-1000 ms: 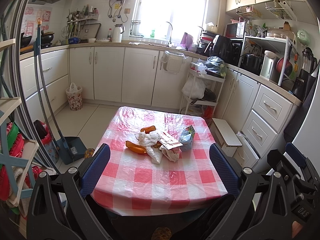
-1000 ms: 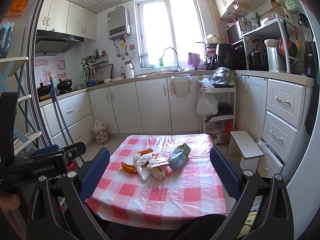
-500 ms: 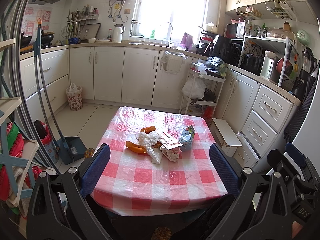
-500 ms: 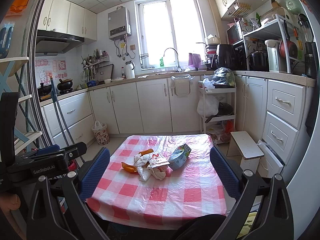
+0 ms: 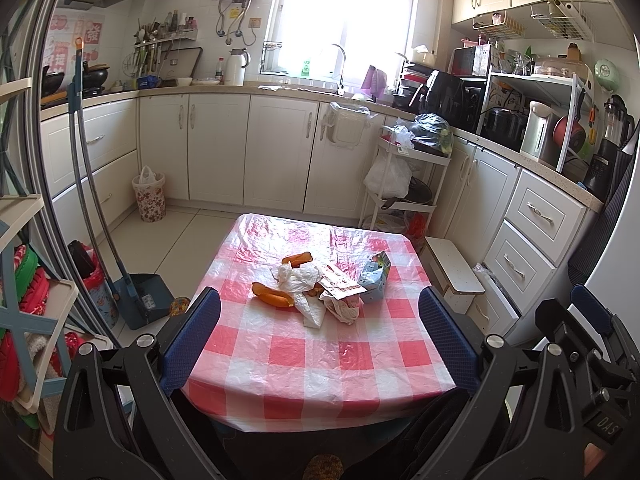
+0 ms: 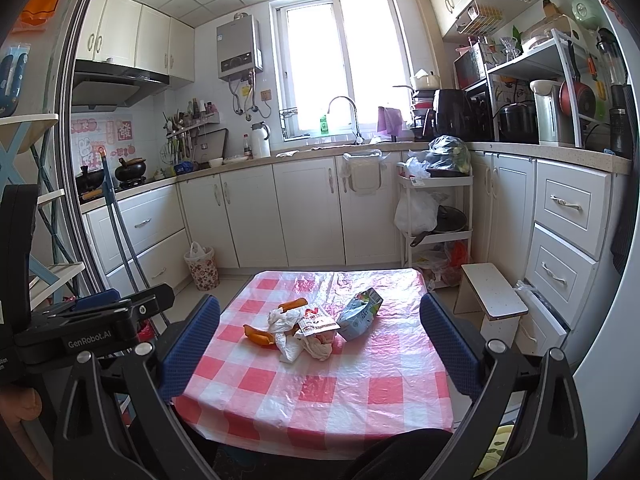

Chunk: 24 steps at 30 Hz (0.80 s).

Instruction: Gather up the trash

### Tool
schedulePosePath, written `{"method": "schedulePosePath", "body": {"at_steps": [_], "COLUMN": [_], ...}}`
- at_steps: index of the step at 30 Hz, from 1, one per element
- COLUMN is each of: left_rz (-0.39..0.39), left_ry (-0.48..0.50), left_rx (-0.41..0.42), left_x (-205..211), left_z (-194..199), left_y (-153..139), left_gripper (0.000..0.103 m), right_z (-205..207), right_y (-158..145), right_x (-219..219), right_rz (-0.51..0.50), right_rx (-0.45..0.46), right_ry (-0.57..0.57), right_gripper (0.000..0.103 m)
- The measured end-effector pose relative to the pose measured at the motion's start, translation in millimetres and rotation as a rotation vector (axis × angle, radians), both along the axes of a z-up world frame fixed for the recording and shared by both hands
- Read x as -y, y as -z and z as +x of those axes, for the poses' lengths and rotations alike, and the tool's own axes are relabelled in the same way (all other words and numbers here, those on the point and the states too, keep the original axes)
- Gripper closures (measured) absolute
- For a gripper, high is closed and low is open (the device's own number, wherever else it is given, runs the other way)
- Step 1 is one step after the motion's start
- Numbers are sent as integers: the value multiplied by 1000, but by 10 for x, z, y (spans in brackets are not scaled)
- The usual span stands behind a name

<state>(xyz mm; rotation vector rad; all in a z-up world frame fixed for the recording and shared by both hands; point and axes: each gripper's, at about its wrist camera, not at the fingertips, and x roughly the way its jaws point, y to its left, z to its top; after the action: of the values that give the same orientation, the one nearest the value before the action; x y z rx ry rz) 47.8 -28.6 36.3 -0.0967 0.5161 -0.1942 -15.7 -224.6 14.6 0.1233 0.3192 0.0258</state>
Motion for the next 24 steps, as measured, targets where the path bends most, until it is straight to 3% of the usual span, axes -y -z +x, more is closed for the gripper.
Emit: {"method": "schedulePosePath", "body": {"at_steps": [24], "left_rz": [-2], "left_ry": [-1], "left_rx": [1], "left_x": [-6], "left_z": [1], "left_y": [-2], "left_gripper": [7], "right_z": [-12], "right_y": [4], "right_x": [26], "right_rz": [1], "right_rx": [1], "right_ry": [-1], "right_gripper": [7]}}
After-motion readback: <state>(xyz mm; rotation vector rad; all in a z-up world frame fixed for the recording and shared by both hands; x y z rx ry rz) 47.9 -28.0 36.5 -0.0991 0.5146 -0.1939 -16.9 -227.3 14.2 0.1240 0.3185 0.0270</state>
